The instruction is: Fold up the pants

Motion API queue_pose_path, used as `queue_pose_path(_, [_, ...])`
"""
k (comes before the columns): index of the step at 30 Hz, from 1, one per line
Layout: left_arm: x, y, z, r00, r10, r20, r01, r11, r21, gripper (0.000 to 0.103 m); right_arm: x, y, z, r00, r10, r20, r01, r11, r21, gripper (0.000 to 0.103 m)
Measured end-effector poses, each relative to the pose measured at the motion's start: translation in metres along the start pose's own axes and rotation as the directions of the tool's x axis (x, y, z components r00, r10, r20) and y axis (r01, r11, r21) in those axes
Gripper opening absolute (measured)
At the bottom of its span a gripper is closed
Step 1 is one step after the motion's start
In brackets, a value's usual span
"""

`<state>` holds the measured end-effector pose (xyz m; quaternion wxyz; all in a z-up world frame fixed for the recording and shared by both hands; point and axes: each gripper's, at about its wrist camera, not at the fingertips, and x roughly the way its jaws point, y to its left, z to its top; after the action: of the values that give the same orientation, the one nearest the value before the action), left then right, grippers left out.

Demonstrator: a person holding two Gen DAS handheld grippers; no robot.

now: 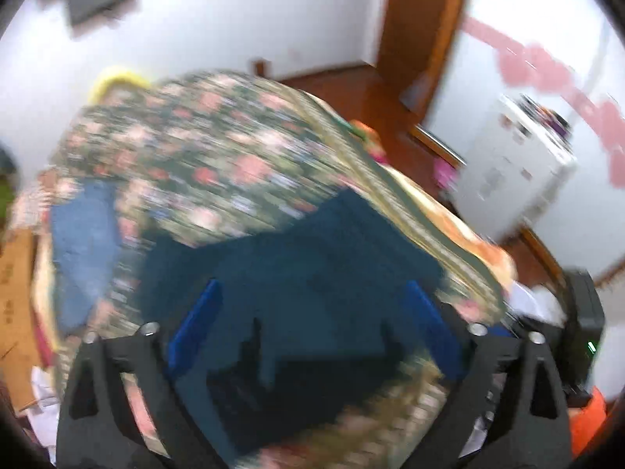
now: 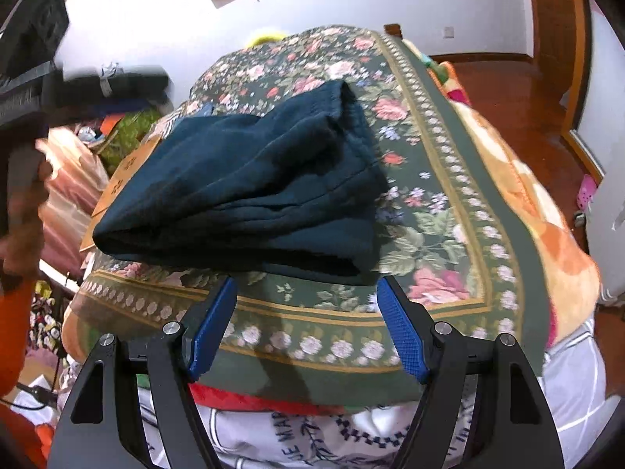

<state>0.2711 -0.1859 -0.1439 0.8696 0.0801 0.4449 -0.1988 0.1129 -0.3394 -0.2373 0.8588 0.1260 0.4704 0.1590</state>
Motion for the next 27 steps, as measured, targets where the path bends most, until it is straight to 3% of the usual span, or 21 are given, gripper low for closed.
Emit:
queue_pose_path(4, [0.024,0.067,0.021,0.992,0.121,-0.021,-0.123,0.988,-0.095,0.098,0.015,0.012,0.004,0.999,0.018,-0.027,-0.018,1.0,-0.019,0.071])
queue_pose_path(8, [0.066,0.122,0.032,0.967,0.242,-0.084,-0.25,0.962,-0.113,0.098,0.025,0.028,0.008,0.998,0.04,-0.049,-0.043,0.998,-0.049,0.071])
queue_pose_path(12, [0.123,0.158,0.029,0.927,0.324,-0.19,-0.345,0.935,-0.088,0.098,0.043,0.04,0.017,0.997,0.027,-0.076,-0.033,0.997,-0.076,0.074])
queue_pose_path(13, [0.139,0.165,0.023,0.909,0.349,-0.227,-0.372,0.925,-0.069,0.098,0.048,0.042,0.021,0.996,0.021,-0.086,-0.028,0.996,-0.083,0.074])
queue_pose_path(15, [0.159,0.168,0.013,0.893,0.369,-0.259,-0.386,0.923,-0.013,0.098,0.055,0.043,0.029,0.995,0.014,-0.095,-0.023,0.996,-0.09,0.074])
queue_pose_path(17, [0.165,0.167,0.001,0.894,0.387,-0.226,-0.383,0.922,0.061,0.098,0.061,0.044,0.038,0.995,0.019,-0.099,-0.029,0.995,-0.096,0.074])
queue_pose_path(20, [0.153,0.172,-0.01,0.902,0.399,-0.161,-0.388,0.916,0.097,0.098,0.069,0.042,0.051,0.996,0.0,-0.093,-0.011,0.993,-0.114,0.074])
queue_pose_path(23, [0.142,0.191,-0.024,0.909,0.388,-0.155,-0.38,0.922,0.078,0.098,0.081,0.037,0.068,0.996,-0.023,-0.09,0.011,0.991,-0.13,0.074])
queue_pose_path(27, [0.122,0.219,-0.046,0.913,0.35,-0.207,-0.357,0.934,0.005,0.099,0.097,0.037,0.096,0.998,-0.015,-0.066,0.006,0.99,-0.139,0.074])
